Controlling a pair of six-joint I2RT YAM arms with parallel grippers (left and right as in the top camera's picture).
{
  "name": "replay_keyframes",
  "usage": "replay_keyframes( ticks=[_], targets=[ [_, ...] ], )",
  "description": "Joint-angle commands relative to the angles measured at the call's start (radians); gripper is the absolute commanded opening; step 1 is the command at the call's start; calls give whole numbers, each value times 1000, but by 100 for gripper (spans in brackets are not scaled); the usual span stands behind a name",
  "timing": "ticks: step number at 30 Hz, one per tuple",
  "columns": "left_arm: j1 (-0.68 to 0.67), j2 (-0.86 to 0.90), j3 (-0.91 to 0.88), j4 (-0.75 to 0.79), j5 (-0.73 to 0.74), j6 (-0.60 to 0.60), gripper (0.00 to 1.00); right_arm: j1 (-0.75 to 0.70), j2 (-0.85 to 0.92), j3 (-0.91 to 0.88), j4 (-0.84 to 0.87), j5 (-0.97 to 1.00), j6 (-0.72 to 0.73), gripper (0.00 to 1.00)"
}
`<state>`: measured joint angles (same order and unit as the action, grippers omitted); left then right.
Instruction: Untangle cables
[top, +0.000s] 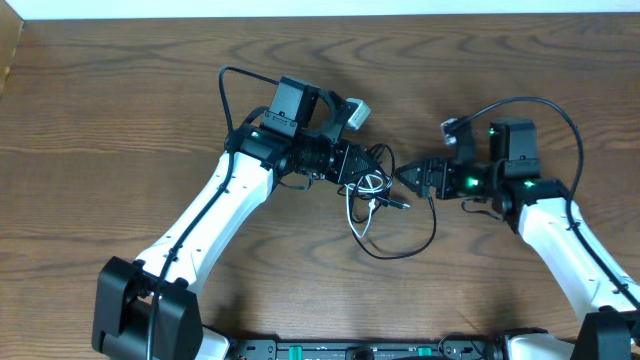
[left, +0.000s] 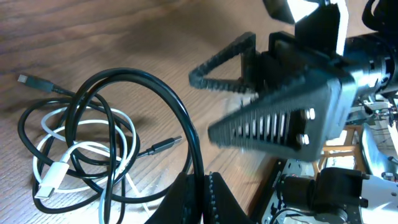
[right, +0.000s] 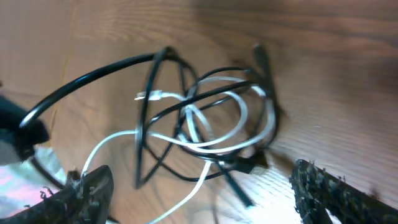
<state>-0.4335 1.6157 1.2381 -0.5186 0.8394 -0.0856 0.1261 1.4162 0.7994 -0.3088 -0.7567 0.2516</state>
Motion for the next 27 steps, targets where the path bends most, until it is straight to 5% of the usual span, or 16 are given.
replay_keyframes(
  ticks=[1, 5, 11, 16, 27],
  targets=[
    [-3, -2, 14, 0, 6, -2, 8, 48, 0, 11, 14, -35, -6, 84],
    [-5, -2, 14, 0, 6, -2, 8, 111, 10, 11, 32, 99, 15, 70],
    [-4, -2, 14, 0, 5, -2, 8, 208, 55, 10, 43, 467, 185, 33],
    [-4, -2, 14, 0, 4, -2, 7, 241, 113, 10, 63, 552, 235, 3],
    [45, -2, 14, -173, -356, -1, 7, 107, 106, 11, -190, 984, 235, 1]
  ],
)
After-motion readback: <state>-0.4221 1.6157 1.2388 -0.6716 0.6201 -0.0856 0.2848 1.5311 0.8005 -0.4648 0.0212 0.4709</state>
